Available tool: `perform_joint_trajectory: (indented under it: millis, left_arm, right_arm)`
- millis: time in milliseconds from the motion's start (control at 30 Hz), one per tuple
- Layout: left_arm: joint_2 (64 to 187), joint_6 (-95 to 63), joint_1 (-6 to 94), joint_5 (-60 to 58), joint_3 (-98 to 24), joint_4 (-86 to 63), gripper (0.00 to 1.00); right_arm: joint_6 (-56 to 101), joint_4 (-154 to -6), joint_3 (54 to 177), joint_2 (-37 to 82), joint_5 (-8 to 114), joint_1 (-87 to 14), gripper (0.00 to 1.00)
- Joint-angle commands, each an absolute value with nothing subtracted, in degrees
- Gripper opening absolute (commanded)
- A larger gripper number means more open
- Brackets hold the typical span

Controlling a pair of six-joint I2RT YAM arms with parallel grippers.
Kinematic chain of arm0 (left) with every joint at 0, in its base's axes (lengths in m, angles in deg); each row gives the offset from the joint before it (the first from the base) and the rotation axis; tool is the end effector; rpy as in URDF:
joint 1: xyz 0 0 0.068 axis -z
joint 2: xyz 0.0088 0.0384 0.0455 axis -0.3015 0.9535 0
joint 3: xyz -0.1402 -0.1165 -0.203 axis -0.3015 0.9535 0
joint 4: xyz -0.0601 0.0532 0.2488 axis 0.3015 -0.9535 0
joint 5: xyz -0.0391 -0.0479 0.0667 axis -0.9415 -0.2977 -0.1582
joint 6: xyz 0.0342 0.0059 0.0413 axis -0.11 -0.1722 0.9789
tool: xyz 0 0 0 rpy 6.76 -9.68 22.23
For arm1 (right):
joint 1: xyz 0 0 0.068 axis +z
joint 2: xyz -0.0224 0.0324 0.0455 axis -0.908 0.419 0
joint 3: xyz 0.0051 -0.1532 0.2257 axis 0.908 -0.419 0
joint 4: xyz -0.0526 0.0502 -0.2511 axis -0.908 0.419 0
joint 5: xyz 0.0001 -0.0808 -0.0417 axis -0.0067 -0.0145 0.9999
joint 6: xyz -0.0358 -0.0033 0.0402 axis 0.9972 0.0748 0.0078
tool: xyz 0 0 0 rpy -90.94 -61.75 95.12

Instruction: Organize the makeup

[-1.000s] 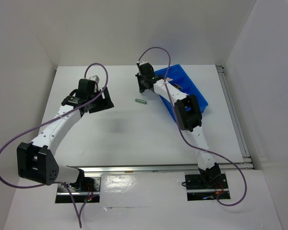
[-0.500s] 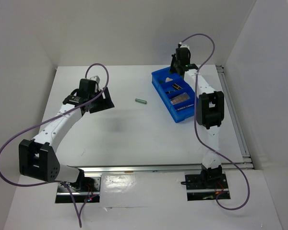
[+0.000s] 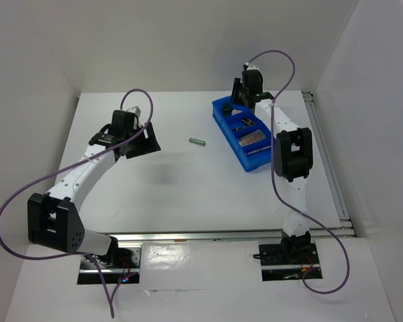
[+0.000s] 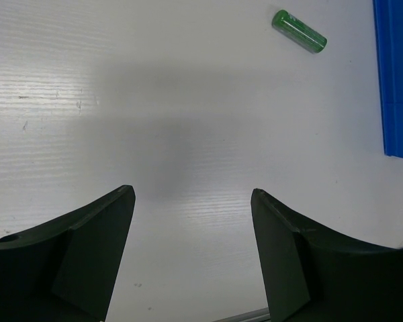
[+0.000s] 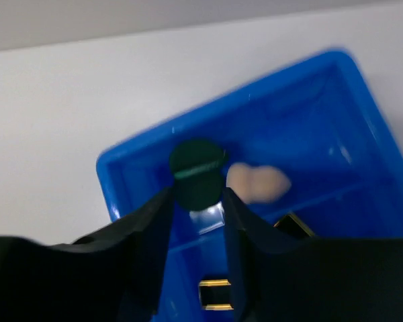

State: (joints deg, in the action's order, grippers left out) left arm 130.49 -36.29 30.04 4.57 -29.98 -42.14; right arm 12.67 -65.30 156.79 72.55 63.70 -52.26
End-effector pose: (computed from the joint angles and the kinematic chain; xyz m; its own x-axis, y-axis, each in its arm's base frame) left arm 0.2992 -0.0681 0.2934 -0.7052 -0.3802 -0.5984 -0.1378 0.9014 -0.4104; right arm 0.5284 0.1198 0.2561 -0.5127 0.1709 -0.8414 -0.0403 0.9741 0.2225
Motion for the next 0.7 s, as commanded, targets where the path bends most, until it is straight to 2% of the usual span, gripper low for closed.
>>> perform_joint_trajectory:
  millis: [0, 100, 167, 233, 267, 367, 467, 667]
  left_arm:
    - [131.1, -35.2, 29.7, 4.3, -32.4, -41.5, 0.83]
    - [131.1, -34.6, 29.7, 4.9, -32.9, -42.1, 0.83]
    - [131.1, -34.1, 29.1, 4.9, -34.1, -42.6, 0.83]
    - [130.6, -33.6, 28.6, 4.9, -35.4, -43.2, 0.83]
    - [130.6, -33.6, 28.6, 4.9, -35.4, -43.2, 0.83]
    - [130.6, -33.0, 28.6, 4.9, -36.9, -43.7, 0.83]
    - [130.6, -33.0, 28.6, 4.9, -37.4, -44.2, 0.83]
    - [130.6, -32.5, 27.6, 5.4, -37.9, -45.3, 0.83]
  right_arm:
    - [16.5, -72.3, 147.9, 61.4, 61.0, -48.9, 0.39]
    - [22.4, -74.5, 139.4, 56.4, 57.3, -43.9, 0.29]
    - [25.8, -73.0, 137.1, 55.8, 56.5, -40.9, 0.29]
    - [31.0, -71.5, 137.1, 56.8, 57.2, -36.9, 0.38]
    - [32.5, -70.4, 137.1, 57.5, 57.9, -35.8, 0.50]
    - [36.9, -66.8, 140.1, 62.6, 58.9, -33.5, 0.67]
    - [40.8, -61.9, 145.2, 67.6, 55.7, -32.9, 0.76]
    - [45.5, -58.4, 149.9, 72.8, 57.9, -31.2, 0.78]
